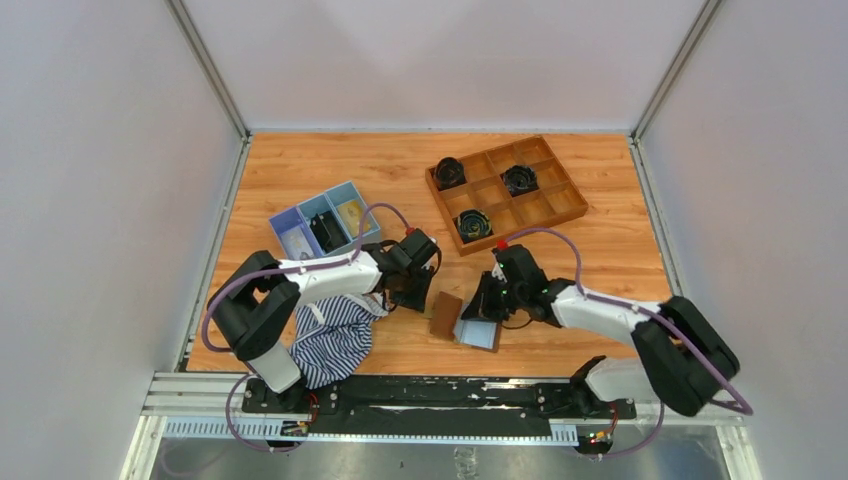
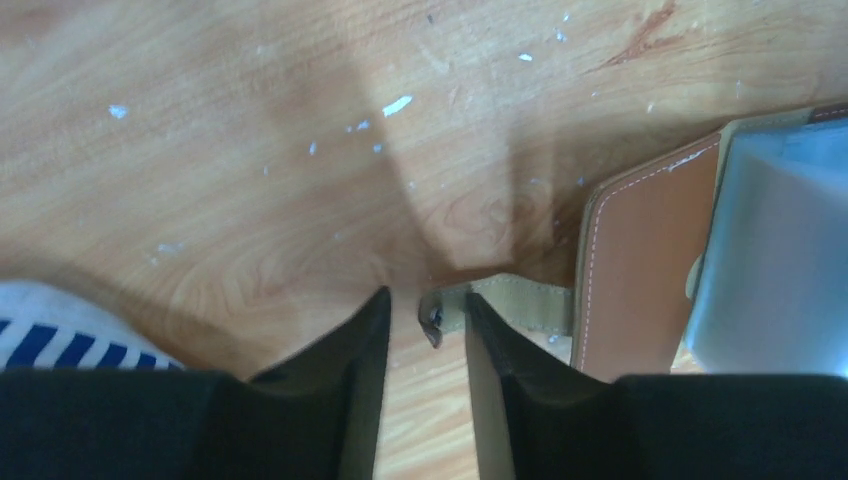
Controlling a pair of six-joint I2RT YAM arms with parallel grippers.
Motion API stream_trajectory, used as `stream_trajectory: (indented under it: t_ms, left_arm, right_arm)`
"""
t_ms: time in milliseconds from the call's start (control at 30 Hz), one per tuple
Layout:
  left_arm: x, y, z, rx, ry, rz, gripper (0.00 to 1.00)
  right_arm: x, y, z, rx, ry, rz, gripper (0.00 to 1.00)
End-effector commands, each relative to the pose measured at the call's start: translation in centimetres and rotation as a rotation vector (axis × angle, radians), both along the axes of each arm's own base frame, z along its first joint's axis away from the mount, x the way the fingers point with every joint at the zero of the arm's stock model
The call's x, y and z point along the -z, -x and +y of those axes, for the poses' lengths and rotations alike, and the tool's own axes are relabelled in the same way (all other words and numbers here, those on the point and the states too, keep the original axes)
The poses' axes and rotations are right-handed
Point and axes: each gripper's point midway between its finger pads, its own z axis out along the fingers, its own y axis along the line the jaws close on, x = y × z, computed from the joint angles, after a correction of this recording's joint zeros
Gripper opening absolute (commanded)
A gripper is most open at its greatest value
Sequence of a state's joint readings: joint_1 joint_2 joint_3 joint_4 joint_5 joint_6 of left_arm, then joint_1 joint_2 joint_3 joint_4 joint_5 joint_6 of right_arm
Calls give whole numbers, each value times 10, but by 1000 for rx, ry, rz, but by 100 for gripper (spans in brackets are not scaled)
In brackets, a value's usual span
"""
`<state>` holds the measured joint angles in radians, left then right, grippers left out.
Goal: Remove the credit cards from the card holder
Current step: Open the card holder at the center of the board.
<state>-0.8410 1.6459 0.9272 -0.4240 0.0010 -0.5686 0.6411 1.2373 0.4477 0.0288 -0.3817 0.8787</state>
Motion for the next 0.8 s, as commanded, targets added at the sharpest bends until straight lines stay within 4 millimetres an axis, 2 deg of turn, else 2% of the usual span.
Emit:
stream_trajectory:
  t_ms: [0,133,233,300,367,467,533,600,667,767]
  left_arm:
    - [-30,2,1,-1,2,1,39]
    - [-80,-1,-2,-5,77,-64,41]
    - [-108,-5,0,-42,129,-128,42]
    - [-121,-2,-6,-42,189,-132,41]
    - [-132,7,-22,-3,295,-102,41]
    - [-143,22,-50,40,470,-60,40]
    - [-150,30,-69,53,581,-33,40]
    - [-149,38,-84,75,637,-8,39]
    - [-144,44,-97,98,652,29,38]
    - [-133,54,-115,144,644,73,36]
  right_arm:
    - [5,-16,23,-39,14,-26,9]
    - [17,-21,30,-33,41,20,4]
    - [26,-21,30,-23,63,58,4]
    - [21,-19,33,-46,43,59,4]
    - [7,-19,35,-61,13,25,6]
    - [-15,-23,23,-31,40,-45,8]
    - [-26,-24,8,10,63,-79,9]
    - [-33,-22,-11,71,70,-99,10]
    - [-33,-19,-30,133,69,-106,11]
    - [-16,-7,-58,213,86,-85,13]
